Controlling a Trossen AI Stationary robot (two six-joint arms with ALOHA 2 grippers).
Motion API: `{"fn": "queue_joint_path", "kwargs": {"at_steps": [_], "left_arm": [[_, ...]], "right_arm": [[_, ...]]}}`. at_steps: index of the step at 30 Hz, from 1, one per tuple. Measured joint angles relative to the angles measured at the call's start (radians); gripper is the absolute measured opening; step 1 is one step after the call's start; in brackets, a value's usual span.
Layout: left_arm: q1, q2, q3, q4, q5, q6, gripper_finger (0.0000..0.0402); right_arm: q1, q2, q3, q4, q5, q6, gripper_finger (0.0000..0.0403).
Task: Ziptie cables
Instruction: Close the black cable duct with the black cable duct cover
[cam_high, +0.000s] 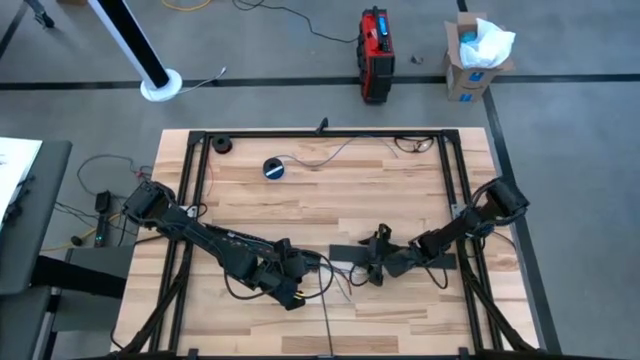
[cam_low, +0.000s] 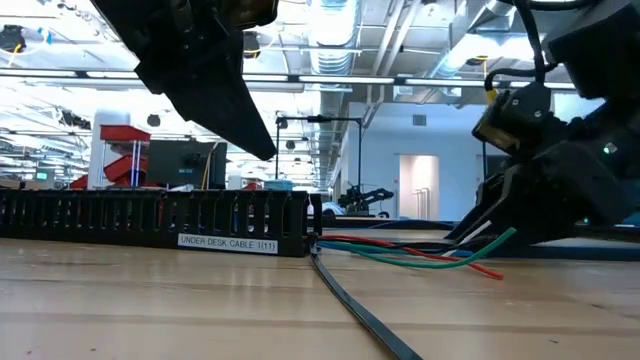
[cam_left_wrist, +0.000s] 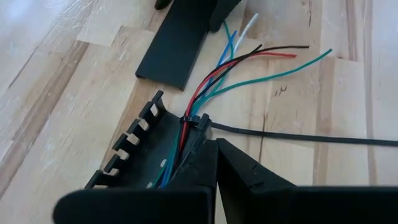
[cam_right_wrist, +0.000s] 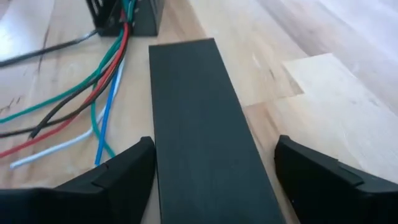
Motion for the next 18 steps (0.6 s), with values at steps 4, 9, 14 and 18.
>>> {"fn": "queue_joint_path", "kwargs": {"at_steps": [4, 9, 14, 18], "left_arm": [[0.0, 0.0, 0.0, 0.0, 0.001, -0.001, 0.0], [0.0, 0.0, 0.0, 0.0, 0.018, -0.003, 0.0], [0.0, 0.0, 0.0, 0.001, 0.019, -0.02, 0.0], [0.0, 0.0, 0.0, 0.001, 0.02, -0.029, 0.0]], "right_arm": [[0.029, 0.055, 0.0, 0.079, 0.094, 0.045, 0.0294], [0.047, 0.058, 0.0, 0.074, 0.119, 0.088, 0.0248], [0.052, 0.058, 0.0, 0.07, 0.132, 0.102, 0.0221], [0.049, 0.06, 0.0, 0.078, 0.14, 0.102, 0.0221]]}}
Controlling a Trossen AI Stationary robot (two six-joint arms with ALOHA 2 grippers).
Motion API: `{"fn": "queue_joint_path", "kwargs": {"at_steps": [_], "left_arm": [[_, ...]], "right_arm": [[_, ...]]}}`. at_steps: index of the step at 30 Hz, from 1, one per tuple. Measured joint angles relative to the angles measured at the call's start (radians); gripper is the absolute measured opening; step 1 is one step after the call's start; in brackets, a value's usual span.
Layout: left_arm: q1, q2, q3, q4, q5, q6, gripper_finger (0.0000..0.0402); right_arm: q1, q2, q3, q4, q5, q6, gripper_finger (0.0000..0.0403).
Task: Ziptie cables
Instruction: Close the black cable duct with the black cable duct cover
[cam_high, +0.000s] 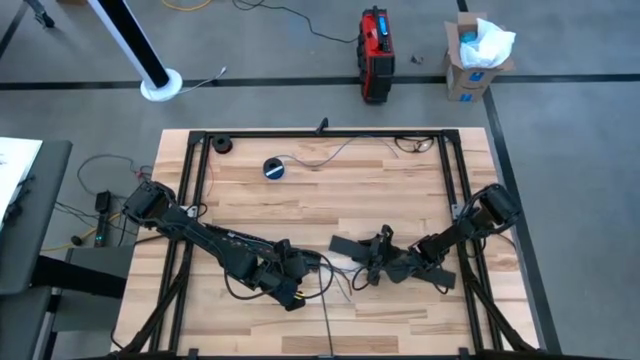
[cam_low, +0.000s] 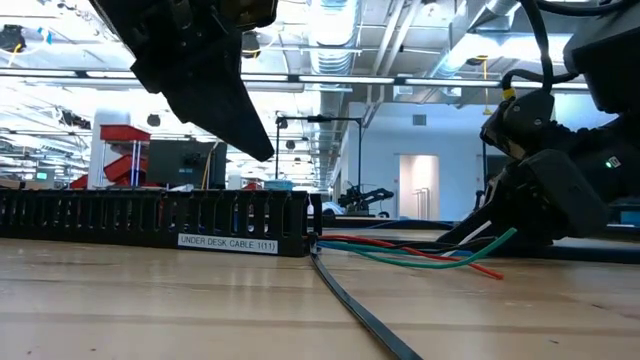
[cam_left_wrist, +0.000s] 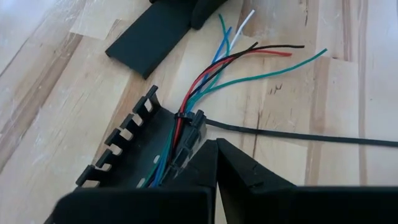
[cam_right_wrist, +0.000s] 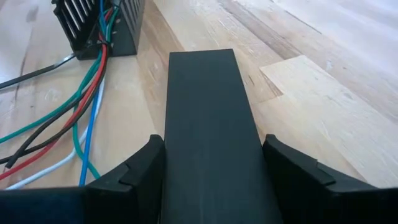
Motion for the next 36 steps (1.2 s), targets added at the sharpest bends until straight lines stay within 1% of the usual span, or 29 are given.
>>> {"fn": "queue_joint_path", "kwargs": {"at_steps": [3, 6, 10, 14, 17, 20, 23, 24, 25, 27, 29, 31, 32, 33, 34, 36], "left_arm": [[0.0, 0.0, 0.0, 0.0, 0.0, 0.01, 0.0], [0.0, -0.022, -0.001, 0.0, -0.005, 0.077, 0.0], [0.0, -0.072, -0.001, 0.001, -0.064, 0.167, 0.0], [0.026, -0.086, 0.0, -0.001, -0.065, 0.178, 0.0], [0.055, -0.082, 0.0, 0.0, 0.023, 0.192, 0.0003], [0.085, -0.081, -0.001, 0.029, 0.143, 0.189, 0.002], [0.1, -0.09, -0.001, 0.15, 0.287, 0.185, 0.0047], [0.101, -0.091, 0.0, 0.208, 0.322, 0.187, 0.0058], [0.1, -0.091, 0.001, 0.252, 0.334, 0.19, 0.0068], [0.092, -0.091, 0.001, 0.302, 0.297, 0.197, 0.0088], [0.086, -0.091, 0.001, 0.31, 0.262, 0.205, 0.0105], [0.082, -0.091, 0.001, 0.301, 0.167, 0.217, 0.0115], [0.082, -0.091, 0.0, 0.294, 0.101, 0.212, 0.0117], [0.082, -0.091, 0.0, 0.285, 0.035, 0.178, 0.0118], [0.082, -0.091, 0.0, 0.282, -0.01, 0.124, 0.0118], [0.084, -0.091, 0.0, 0.273, -0.037, 0.025, 0.0116]], "right_arm": [[0.0, 0.002, -0.002, 0.015, 0.012, -0.004, 0.0221], [-0.005, -0.01, -0.004, 0.022, 0.002, -0.023, 0.0221], [-0.013, -0.035, -0.006, -0.004, -0.013, -0.026, 0.0221], [-0.017, -0.035, -0.006, -0.004, -0.013, -0.027, 0.0221], [-0.017, -0.035, -0.006, -0.003, -0.013, -0.026, 0.0221], [-0.017, -0.035, -0.006, -0.003, -0.012, -0.026, 0.0221], [-0.018, -0.035, -0.006, -0.003, -0.011, -0.026, 0.0221], [-0.018, -0.035, -0.006, -0.003, -0.01, -0.025, 0.0221], [-0.018, -0.035, -0.006, -0.003, -0.01, -0.025, 0.0221], [-0.018, -0.035, -0.006, -0.003, -0.009, -0.026, 0.0221], [-0.018, -0.035, -0.006, -0.003, -0.008, -0.025, 0.0221], [-0.018, -0.035, -0.006, -0.003, -0.007, -0.022, 0.0221], [-0.018, -0.035, -0.006, -0.003, -0.006, -0.022, 0.0221], [-0.018, -0.035, -0.006, -0.003, -0.006, -0.021, 0.0221], [-0.018, -0.035, -0.006, -0.002, -0.005, -0.021, 0.0221], [-0.018, -0.035, -0.006, -0.002, -0.006, -0.018, 0.0221]]}}
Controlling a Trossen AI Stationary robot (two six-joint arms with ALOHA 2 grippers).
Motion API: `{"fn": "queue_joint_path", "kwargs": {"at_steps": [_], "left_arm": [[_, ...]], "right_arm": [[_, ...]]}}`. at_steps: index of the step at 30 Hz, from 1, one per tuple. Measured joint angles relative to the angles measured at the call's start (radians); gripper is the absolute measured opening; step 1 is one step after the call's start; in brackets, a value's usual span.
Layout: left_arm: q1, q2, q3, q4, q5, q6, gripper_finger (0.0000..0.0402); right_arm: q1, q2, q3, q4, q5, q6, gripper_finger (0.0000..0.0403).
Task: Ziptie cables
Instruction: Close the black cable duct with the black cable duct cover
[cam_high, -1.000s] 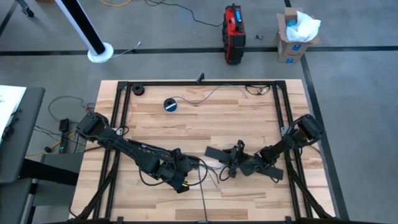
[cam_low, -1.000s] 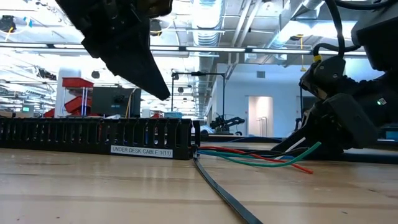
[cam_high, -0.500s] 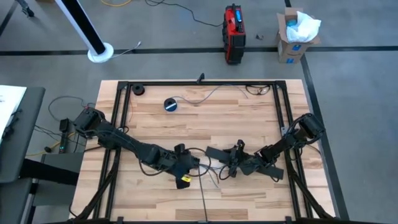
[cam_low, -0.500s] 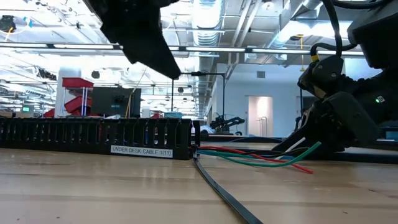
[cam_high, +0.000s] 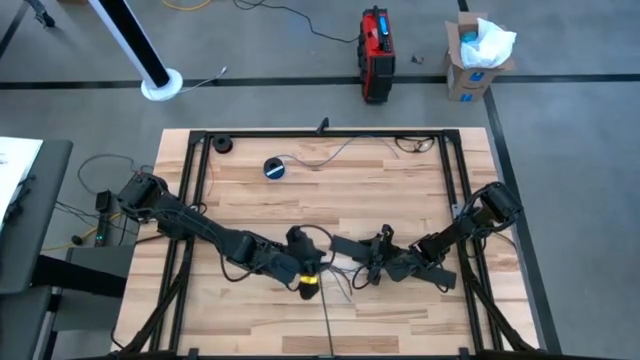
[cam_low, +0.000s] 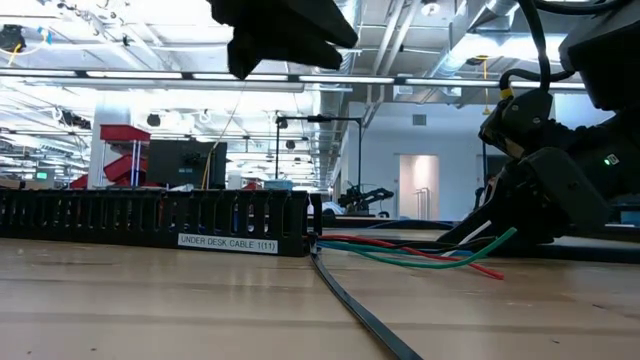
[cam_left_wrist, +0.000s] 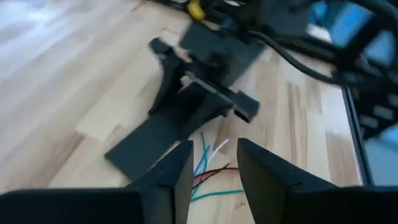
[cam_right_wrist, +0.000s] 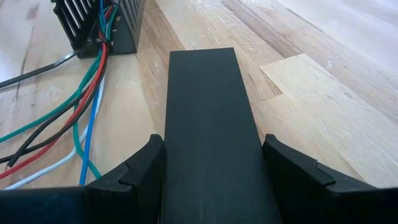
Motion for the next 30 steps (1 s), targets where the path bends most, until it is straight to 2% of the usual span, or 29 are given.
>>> {"fn": "queue_joint_path", "kwargs": {"at_steps": [3, 5, 9, 12, 16, 18, 21, 24, 30], "left_arm": [[-0.001, 0.0, 0.0, 0.0, -0.015, -0.164, 0.0109], [-0.002, 0.0, 0.0, 0.03, 0.021, -0.143, 0.0108], [0.03, 0.001, 0.0, 0.152, 0.386, -0.014, 0.0123], [0.048, 0.001, 0.0, 0.21, 0.549, -0.008, 0.0151], [0.049, 0.007, -0.001, 0.24, 0.602, -0.071, 0.0204], [0.039, 0.034, 0.003, 0.293, 0.602, -0.11, 0.0231], [0.031, 0.063, -0.002, 0.275, 0.601, -0.131, 0.0257], [0.06, 0.055, 0.0, 0.232, 0.641, -0.04, 0.0263], [0.136, 0.02, -0.002, -0.091, 0.796, 0.169, 0.0264]], "right_arm": [[0.0, 0.0, 0.0, 0.0, 0.0, 0.0, 0.0221], [0.0, 0.0, 0.0, 0.0, 0.0, 0.0, 0.0221], [0.0, 0.0, 0.0, 0.0, 0.0, -0.001, 0.0221], [0.0, 0.0, 0.0, 0.0, 0.0, -0.008, 0.0221], [-0.007, 0.0, 0.0, 0.0, -0.001, -0.009, 0.0221], [-0.011, 0.0, 0.0, 0.001, -0.002, -0.012, 0.0221], [-0.017, 0.0, 0.0, 0.002, -0.004, -0.016, 0.0221], [-0.017, 0.0, 0.0, 0.001, -0.007, -0.02, 0.0221], [-0.017, -0.001, -0.001, 0.003, -0.016, -0.031, 0.0221]]}}
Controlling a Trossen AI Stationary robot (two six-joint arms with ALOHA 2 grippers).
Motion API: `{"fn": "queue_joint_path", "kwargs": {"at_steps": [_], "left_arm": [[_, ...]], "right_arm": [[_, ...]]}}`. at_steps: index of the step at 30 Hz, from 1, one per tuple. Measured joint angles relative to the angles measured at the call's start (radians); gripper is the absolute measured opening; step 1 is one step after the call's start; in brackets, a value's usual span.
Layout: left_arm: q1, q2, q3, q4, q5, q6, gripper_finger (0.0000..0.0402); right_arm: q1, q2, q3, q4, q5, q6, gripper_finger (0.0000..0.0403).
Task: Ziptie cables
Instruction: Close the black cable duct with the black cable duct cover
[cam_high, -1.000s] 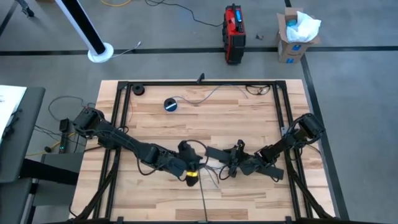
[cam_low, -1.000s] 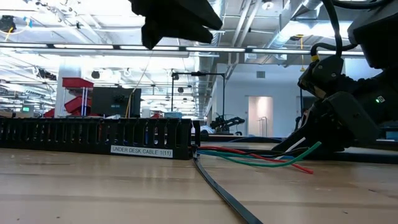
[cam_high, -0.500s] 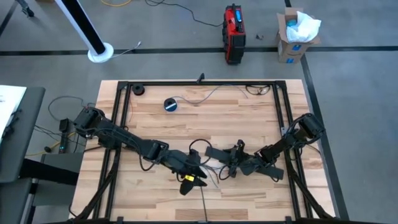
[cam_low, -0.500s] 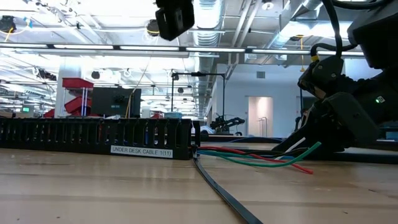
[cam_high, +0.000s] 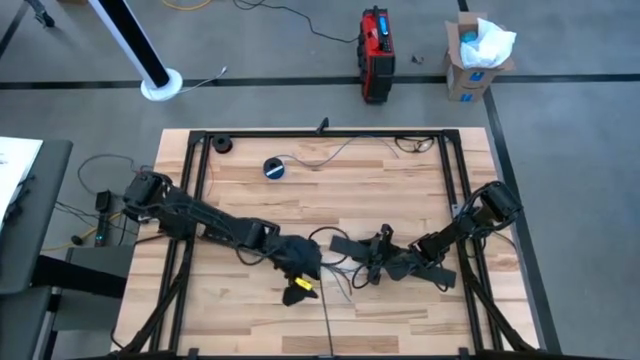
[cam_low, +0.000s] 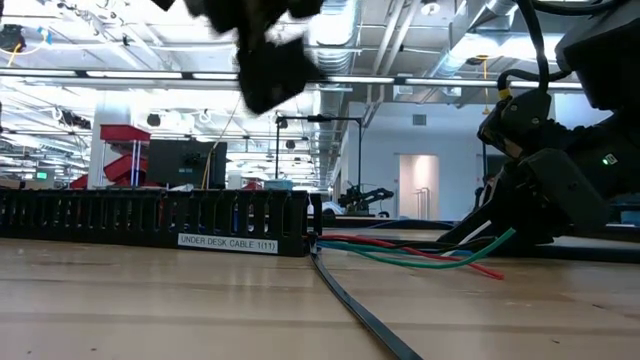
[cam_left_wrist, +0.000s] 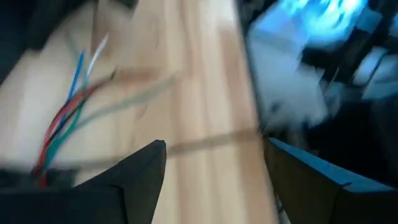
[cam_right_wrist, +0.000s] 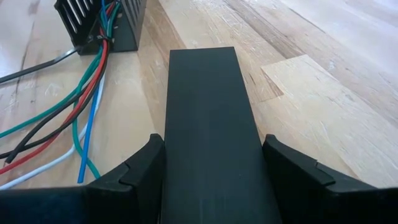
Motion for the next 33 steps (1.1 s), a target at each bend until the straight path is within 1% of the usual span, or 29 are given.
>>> {"fn": "queue_joint_path", "kwargs": {"at_steps": [2, 5, 9, 11, 12, 14, 16, 18, 21, 25, 28, 33], "left_arm": [[0.023, -0.01, 0.001, -0.047, 0.059, 0.086, 0.0264], [0.062, -0.014, 0.002, -0.072, 0.126, 0.116, 0.0264], [0.119, -0.013, 0.041, -0.107, 0.141, 0.181, 0.0264], [0.15, -0.016, 0.066, -0.194, 0.108, 0.262, 0.0264], [0.166, -0.016, 0.077, -0.243, 0.066, 0.303, 0.0264], [0.189, -0.014, 0.08, -0.266, -0.029, 0.35, 0.0264], [0.196, -0.014, 0.059, -0.212, -0.086, 0.369, 0.0264], [0.188, -0.015, 0.012, -0.144, -0.102, 0.385, 0.0264], [0.168, -0.012, -0.059, -0.067, -0.081, 0.369, 0.0264], [0.125, -0.013, -0.12, -0.011, -0.083, 0.37, 0.0264], [0.104, -0.014, -0.147, 0.066, -0.103, 0.381, 0.0264], [0.096, -0.015, -0.223, 0.154, -0.141, 0.357, 0.0264]], "right_arm": [[0.0, 0.0, 0.0, 0.0, -0.001, -0.002, 0.0221], [0.0, 0.0, 0.0, 0.0, -0.005, -0.003, 0.0221], [0.0, 0.0, 0.0, 0.0, -0.008, -0.004, 0.0221], [0.0, 0.0, 0.0, 0.0, -0.009, -0.005, 0.0221], [0.0, 0.0, 0.0, 0.001, -0.01, -0.006, 0.0221], [0.0, 0.0, -0.001, 0.001, -0.011, -0.007, 0.0221], [0.0, 0.0, -0.001, 0.001, -0.012, -0.012, 0.0221], [-0.001, 0.0, -0.001, 0.002, -0.013, -0.016, 0.0221], [-0.001, 0.0, -0.001, 0.001, -0.013, -0.011, 0.0221], [-0.001, 0.0, -0.001, 0.001, -0.01, -0.005, 0.0222], [-0.002, 0.0, -0.001, 0.001, -0.009, -0.003, 0.0224], [-0.002, 0.0, -0.001, 0.001, -0.005, 0.016, 0.0224]]}}
